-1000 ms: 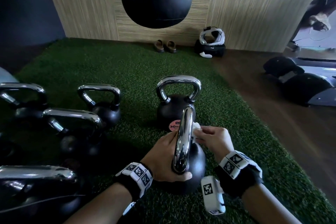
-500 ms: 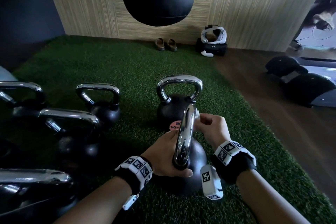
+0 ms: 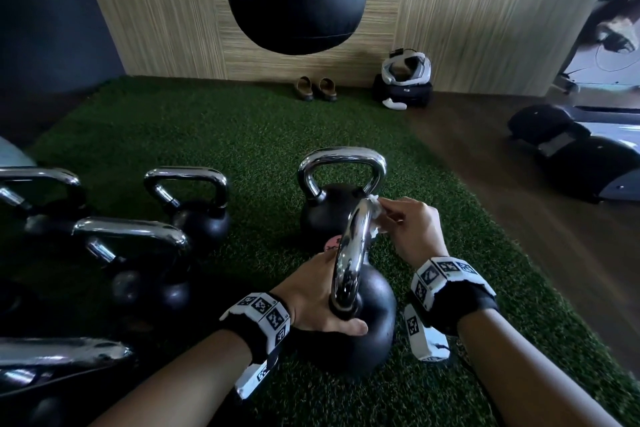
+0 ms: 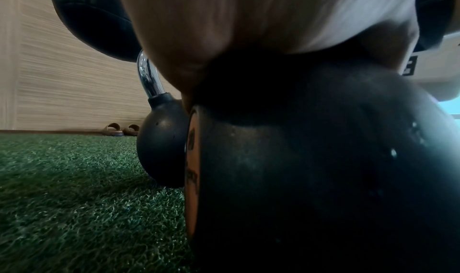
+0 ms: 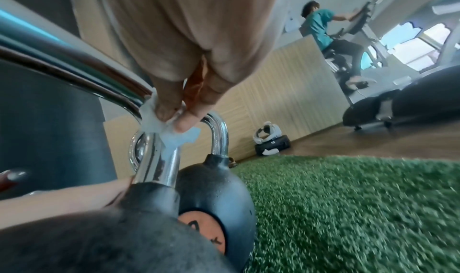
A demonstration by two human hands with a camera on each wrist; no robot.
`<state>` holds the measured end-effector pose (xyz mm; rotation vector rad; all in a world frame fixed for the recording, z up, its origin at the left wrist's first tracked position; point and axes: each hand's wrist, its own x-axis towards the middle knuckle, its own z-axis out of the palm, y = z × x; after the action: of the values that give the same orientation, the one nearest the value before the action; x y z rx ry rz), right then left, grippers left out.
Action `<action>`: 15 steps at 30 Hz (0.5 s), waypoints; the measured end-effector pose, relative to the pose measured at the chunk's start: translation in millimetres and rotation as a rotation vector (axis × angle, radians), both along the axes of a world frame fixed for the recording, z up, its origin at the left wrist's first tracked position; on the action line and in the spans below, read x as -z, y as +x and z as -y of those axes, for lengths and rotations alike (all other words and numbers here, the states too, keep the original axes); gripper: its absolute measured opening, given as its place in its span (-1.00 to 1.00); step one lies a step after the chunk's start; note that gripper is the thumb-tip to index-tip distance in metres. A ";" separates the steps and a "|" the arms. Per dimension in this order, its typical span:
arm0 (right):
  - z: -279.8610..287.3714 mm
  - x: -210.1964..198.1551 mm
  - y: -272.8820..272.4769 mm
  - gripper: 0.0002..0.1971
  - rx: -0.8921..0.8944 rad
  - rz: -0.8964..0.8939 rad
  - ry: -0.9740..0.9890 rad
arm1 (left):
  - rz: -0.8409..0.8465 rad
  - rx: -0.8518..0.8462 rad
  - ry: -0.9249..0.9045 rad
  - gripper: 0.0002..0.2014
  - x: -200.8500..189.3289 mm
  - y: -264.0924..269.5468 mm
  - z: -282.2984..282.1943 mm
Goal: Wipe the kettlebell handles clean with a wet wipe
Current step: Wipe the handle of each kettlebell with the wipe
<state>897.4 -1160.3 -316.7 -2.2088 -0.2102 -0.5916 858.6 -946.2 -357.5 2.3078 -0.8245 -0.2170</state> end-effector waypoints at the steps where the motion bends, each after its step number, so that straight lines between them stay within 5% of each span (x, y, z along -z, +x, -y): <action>1: -0.3 -2.3 -2.1 -0.78 -0.016 0.033 -0.022 | -0.008 -0.006 0.010 0.01 -0.6 1.2 0.3; 7: -7.8 -20.5 -39.0 -0.78 -0.186 0.247 -0.165 | -0.016 -0.026 0.084 0.02 -2.6 6.6 -2.6; 15: -8.8 -42.8 -42.4 -0.73 -0.237 0.174 -0.160 | -0.007 -0.015 0.128 -0.04 -5.5 11.9 -1.6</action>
<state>855.0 -1151.5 -273.9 -2.2418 -0.6208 -0.6524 870.5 -944.6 -352.0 2.4301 -0.8111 -0.2789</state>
